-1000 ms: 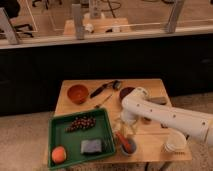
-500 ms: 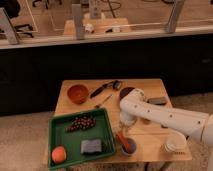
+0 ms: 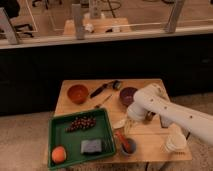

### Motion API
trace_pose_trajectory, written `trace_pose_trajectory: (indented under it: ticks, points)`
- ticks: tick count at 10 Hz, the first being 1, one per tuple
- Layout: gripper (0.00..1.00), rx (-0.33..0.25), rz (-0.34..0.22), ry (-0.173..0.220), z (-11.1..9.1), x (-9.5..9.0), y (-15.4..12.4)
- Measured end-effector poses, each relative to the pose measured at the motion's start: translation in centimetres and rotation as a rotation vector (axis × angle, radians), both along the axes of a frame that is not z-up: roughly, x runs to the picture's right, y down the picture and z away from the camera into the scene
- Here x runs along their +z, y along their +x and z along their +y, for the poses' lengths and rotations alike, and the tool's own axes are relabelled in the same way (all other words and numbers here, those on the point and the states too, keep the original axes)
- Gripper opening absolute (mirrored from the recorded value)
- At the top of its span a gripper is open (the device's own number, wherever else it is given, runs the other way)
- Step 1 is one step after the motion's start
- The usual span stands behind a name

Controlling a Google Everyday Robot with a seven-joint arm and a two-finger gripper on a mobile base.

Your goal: Place banana in table surface

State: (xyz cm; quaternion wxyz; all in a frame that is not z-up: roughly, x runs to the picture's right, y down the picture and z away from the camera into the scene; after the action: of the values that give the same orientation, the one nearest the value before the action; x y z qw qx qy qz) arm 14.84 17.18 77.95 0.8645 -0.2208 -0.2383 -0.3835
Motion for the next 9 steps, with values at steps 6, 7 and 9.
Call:
trace_pose_trajectory:
  ticks: [6, 7, 9]
  points:
    - [0.0, 0.403, -0.271, 0.292, -7.9, -11.0, 9.7]
    - [0.0, 0.457, -0.304, 0.344, -8.3, -12.0, 11.0]
    - [0.0, 0.491, -0.33, 0.396, -8.9, -12.8, 11.8]
